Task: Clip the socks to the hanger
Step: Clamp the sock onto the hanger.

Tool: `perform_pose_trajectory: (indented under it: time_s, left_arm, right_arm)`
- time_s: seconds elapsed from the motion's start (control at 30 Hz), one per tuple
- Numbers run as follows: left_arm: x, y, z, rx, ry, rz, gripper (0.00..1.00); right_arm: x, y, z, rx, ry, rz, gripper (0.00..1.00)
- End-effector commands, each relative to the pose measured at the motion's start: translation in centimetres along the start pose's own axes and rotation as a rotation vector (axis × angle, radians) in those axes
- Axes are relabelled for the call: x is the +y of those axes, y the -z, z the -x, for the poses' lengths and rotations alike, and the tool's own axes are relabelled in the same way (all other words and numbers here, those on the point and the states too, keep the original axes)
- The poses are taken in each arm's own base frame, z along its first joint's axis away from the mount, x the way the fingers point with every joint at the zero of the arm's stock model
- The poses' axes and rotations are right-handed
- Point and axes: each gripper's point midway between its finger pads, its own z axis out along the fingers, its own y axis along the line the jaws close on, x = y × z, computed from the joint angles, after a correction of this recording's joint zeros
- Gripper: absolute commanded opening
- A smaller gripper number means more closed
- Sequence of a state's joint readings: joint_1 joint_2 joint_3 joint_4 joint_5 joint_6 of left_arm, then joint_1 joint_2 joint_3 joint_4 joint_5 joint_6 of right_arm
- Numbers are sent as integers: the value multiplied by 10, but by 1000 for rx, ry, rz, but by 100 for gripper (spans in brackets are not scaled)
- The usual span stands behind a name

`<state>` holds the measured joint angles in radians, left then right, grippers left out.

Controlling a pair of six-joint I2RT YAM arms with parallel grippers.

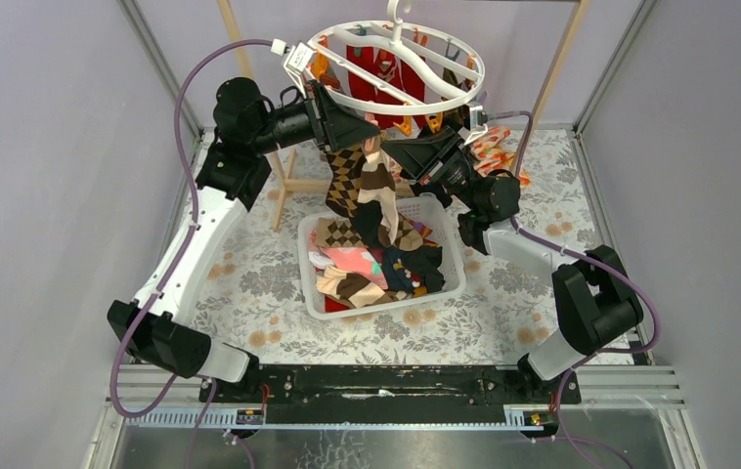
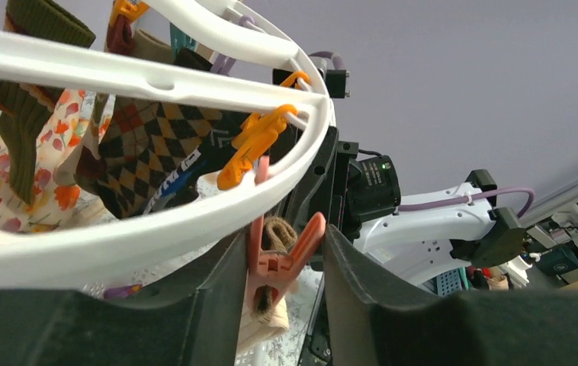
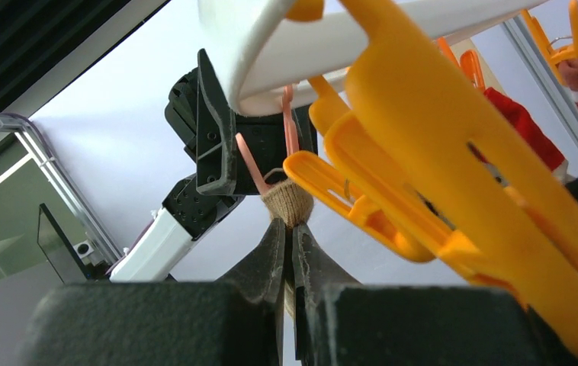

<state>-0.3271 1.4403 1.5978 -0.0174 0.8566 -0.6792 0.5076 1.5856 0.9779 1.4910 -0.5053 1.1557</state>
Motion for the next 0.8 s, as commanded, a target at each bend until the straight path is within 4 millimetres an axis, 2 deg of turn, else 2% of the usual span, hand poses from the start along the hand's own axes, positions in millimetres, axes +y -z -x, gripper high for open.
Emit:
perform_pose_trajectory:
  time_s: [0.0, 0.1, 0.17, 0.3, 0.37, 0.5, 0.63, 0.77]
  left_arm:
    - [-21, 7, -3, 33, -33, -32, 48]
    - [-21, 8, -2, 34, -46, -19, 58]
    - [-23, 9, 0, 29, -51, -18, 60]
    - [-27, 12, 3, 21, -62, -14, 76]
    - [-24, 15, 3, 23, -67, 22, 81]
    - [-2, 26, 5, 5, -119, 188, 88]
    - [19, 42, -7, 21, -153, 315, 89]
    - [23, 56, -22, 71, -147, 339, 91]
  right_arm:
    - [42, -10, 17, -39, 69, 108, 5]
    - [41, -11, 16, -34, 61, 102, 10]
    - [40, -11, 16, -34, 57, 91, 16]
    - [37, -9, 16, -37, 65, 62, 39]
    - [35, -8, 16, -28, 71, 31, 51]
    - [31, -1, 12, 7, 126, -47, 74]
    - [23, 15, 9, 33, 195, -165, 81]
    - [12, 37, -5, 130, 255, -302, 81]
